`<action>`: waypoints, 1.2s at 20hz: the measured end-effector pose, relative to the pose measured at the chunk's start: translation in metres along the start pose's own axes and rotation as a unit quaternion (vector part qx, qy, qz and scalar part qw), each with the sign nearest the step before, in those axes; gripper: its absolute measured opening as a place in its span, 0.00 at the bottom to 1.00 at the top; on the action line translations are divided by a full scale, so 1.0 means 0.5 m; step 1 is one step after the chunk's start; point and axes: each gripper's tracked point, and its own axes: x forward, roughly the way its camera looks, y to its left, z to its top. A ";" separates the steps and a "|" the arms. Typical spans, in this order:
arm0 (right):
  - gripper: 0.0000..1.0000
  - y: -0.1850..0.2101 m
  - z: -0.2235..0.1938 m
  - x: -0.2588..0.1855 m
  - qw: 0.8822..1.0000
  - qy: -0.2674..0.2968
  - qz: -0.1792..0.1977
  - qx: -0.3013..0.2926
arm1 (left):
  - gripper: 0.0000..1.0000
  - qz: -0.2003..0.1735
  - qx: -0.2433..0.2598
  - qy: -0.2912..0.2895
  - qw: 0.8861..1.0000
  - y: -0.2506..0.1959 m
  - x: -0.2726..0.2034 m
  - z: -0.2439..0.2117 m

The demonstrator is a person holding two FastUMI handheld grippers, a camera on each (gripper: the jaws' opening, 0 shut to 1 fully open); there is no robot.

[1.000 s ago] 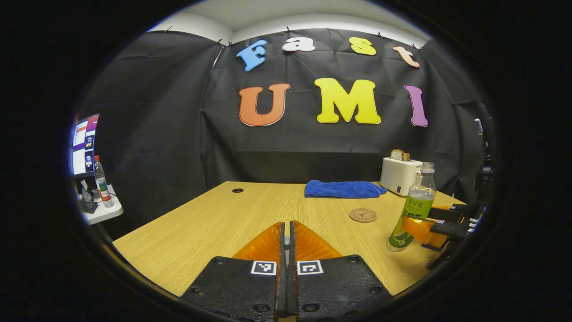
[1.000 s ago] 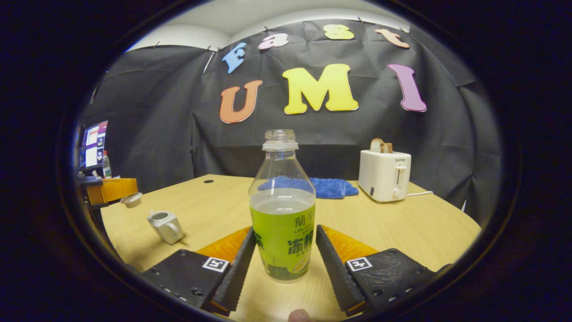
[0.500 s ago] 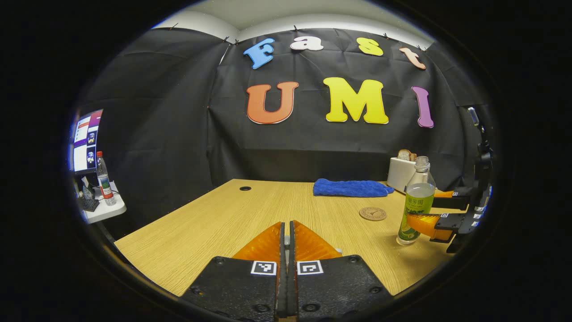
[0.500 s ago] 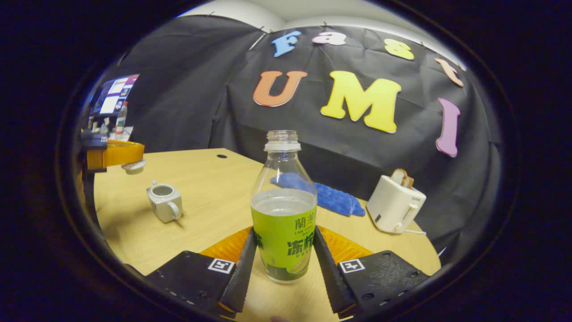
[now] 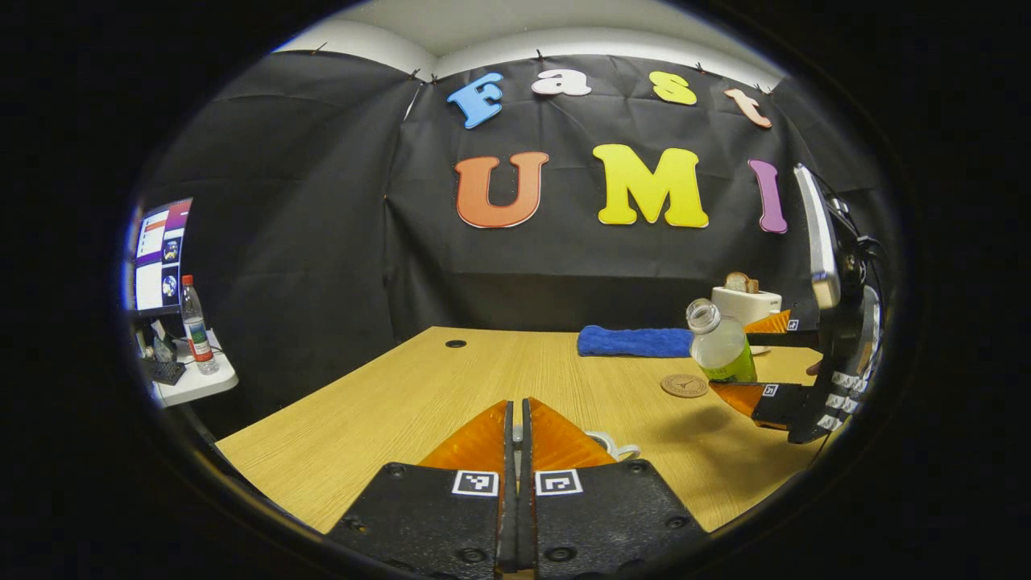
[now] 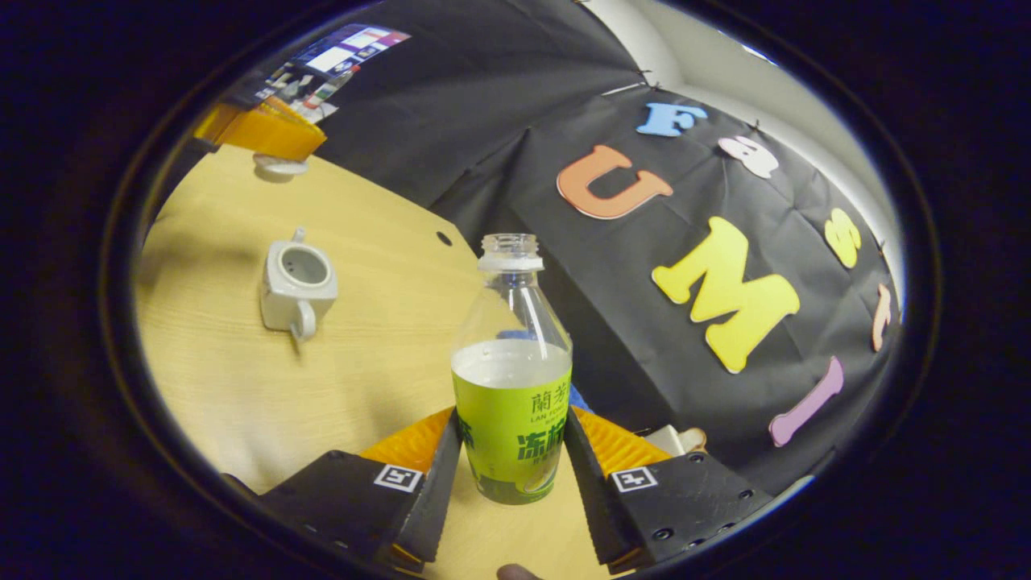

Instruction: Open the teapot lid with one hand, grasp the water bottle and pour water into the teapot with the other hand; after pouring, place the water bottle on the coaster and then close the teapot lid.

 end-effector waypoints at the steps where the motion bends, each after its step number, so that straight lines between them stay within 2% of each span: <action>1: 0.70 0.005 0.007 0.008 1.000 -0.001 0.000 -0.021 | 0.02 0.002 0.000 0.000 1.000 0.009 -0.001 0.000; 5: 0.70 0.013 0.033 0.024 0.991 -0.023 -0.017 -0.128 | 0.02 0.006 -0.008 0.002 1.000 0.037 -0.004 -0.006; 7: 0.70 0.030 0.048 0.031 0.981 -0.036 -0.021 -0.189 | 0.02 0.007 -0.012 0.009 1.000 0.051 0.001 -0.021; 10: 0.70 0.037 0.067 0.039 0.968 -0.047 -0.033 -0.243 | 0.02 0.006 -0.016 0.013 1.000 0.058 0.003 -0.030; 16: 0.70 0.044 0.088 0.048 0.927 -0.063 -0.054 -0.366 | 0.02 0.015 -0.020 0.016 1.000 0.089 0.001 -0.041; 21: 0.70 0.045 0.110 0.044 0.891 -0.076 -0.073 -0.442 | 0.02 0.017 -0.023 0.019 0.999 0.095 -0.001 -0.045; 24: 0.70 0.044 0.120 0.043 0.875 -0.082 -0.083 -0.471 | 0.02 0.018 -0.023 0.017 0.999 0.097 -0.003 -0.043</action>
